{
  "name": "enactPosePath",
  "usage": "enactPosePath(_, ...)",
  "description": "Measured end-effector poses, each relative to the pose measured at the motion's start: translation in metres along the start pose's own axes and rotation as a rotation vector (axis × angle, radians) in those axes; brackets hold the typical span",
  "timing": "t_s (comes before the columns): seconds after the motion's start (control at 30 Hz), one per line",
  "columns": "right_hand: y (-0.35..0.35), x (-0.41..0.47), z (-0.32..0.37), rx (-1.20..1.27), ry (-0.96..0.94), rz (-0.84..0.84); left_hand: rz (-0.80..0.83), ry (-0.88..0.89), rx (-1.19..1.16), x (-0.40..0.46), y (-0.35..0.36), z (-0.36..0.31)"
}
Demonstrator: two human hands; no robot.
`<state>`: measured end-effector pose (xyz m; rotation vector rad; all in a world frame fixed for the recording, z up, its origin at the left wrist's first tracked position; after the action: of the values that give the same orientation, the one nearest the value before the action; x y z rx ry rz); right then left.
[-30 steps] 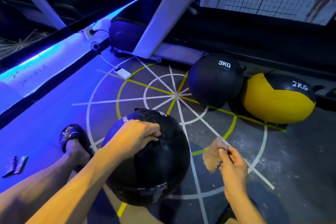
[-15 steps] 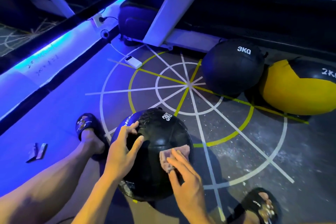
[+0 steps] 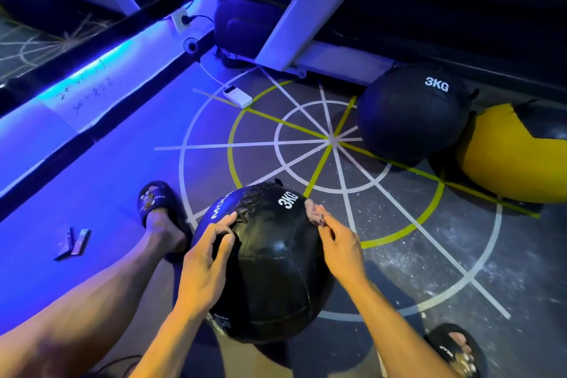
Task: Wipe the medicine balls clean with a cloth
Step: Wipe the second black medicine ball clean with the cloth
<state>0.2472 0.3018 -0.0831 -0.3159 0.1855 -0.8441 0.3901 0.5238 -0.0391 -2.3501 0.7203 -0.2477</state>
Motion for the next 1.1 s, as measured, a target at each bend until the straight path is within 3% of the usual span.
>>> enactPosePath(0.07,0.012,-0.014,0.013,0.039,-0.121,-0.004,-0.017,-0.015,-0.027,0.001,0.000,0.001)
enactPosePath(0.23,0.028,-0.068,0.018,0.051,-0.467,0.257,-0.039,-0.050,-0.079,-0.005,-0.004,0.004)
enactPosePath(0.33,0.005,-0.011,0.014,0.005,-0.173,0.099,0.014,-0.049,-0.086,-0.008,-0.003,0.002)
enactPosePath(0.4,0.001,0.023,0.005,-0.129,0.054,0.076,0.014,-0.053,-0.102,-0.009,-0.002,0.001)
enactPosePath(0.43,0.002,0.028,0.004,-0.150,0.076,0.094,0.002,-0.052,-0.109,-0.009,-0.001,0.000)
enactPosePath(0.57,0.019,-0.012,0.025,-0.056,-0.153,0.131,-0.048,-0.081,-0.095,-0.005,-0.003,0.002)
enactPosePath(0.7,0.001,-0.033,0.017,-0.200,-0.388,0.166,-0.038,-0.069,-0.094,-0.005,-0.003,0.005)
enactPosePath(0.77,-0.011,-0.018,0.013,-0.303,-0.341,0.188,-0.008,-0.058,-0.109,-0.003,-0.002,0.005)
enactPosePath(0.83,-0.020,0.004,0.010,-0.356,-0.133,0.127,0.017,-0.021,-0.087,-0.001,0.001,0.002)
enactPosePath(0.9,-0.018,0.008,0.013,-0.298,-0.066,0.079,0.002,-0.020,-0.083,0.001,0.002,0.000)
enactPosePath(1.03,0.003,-0.036,0.029,-0.139,-0.360,0.064,-0.051,-0.051,-0.060,0.004,0.000,0.003)
enactPosePath(1.1,0.004,-0.040,0.022,-0.130,-0.400,0.046,-0.044,-0.005,-0.013,0.010,0.000,0.004)
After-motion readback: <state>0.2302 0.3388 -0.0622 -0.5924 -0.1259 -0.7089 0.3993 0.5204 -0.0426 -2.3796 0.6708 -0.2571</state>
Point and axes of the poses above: each hand's wrist, its own x-axis towards the middle knuckle, its own y-axis out of the palm, z = x × y, the point moved 2 cm from there along x, towards the middle knuckle, and after that the axes turned 14 degrees about x, right-handed, at the moved point
